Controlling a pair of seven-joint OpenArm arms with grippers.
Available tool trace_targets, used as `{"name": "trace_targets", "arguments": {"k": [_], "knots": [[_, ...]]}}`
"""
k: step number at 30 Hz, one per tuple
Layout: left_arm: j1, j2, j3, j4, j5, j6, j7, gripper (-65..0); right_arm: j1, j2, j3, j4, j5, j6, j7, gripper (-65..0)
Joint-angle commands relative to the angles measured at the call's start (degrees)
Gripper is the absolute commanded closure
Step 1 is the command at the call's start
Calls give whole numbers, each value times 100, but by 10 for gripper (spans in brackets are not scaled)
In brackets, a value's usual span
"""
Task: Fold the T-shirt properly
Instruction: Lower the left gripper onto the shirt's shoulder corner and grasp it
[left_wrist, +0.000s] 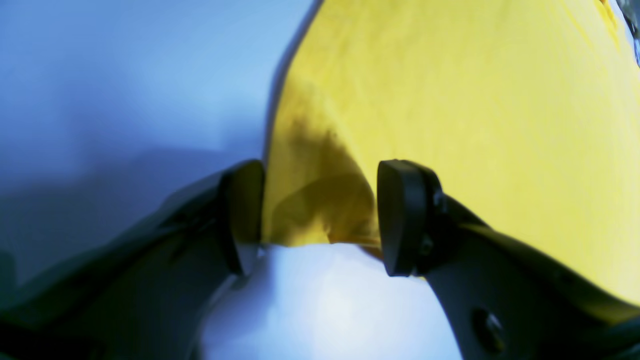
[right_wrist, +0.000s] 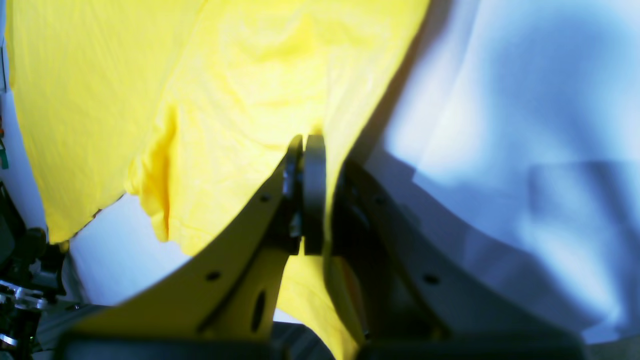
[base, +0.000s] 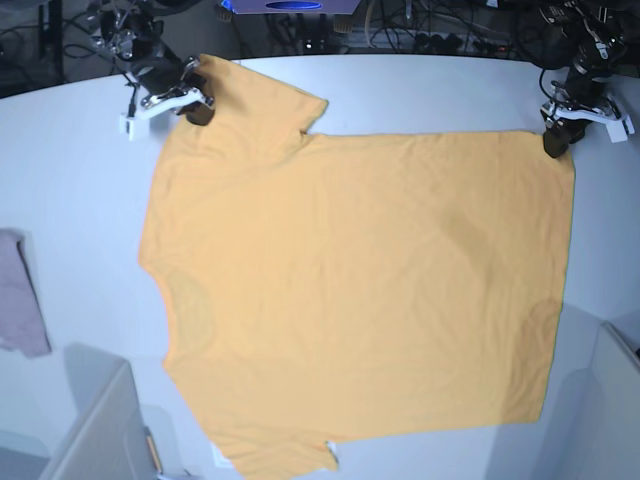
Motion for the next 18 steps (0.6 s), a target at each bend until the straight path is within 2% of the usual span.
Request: {"name": "trace_targets", "arguments": {"k": [1,7,14,18], "knots": [[145,24,19,-11,274,77,511,-344,-54,45,-17,1,-116,-124,-167,0],[365,138,1,-90,247,51,538,-346,-54,45,10,1,-116,-124,-167,0],[901,103,54,-107,-1036,51,547,-346,-54,45,10,1,-116,-124,-167,0],[1033,130,54,-90,-1229,51,547,-346,8,45,-26,1,-116,-124,-167,0]]}}
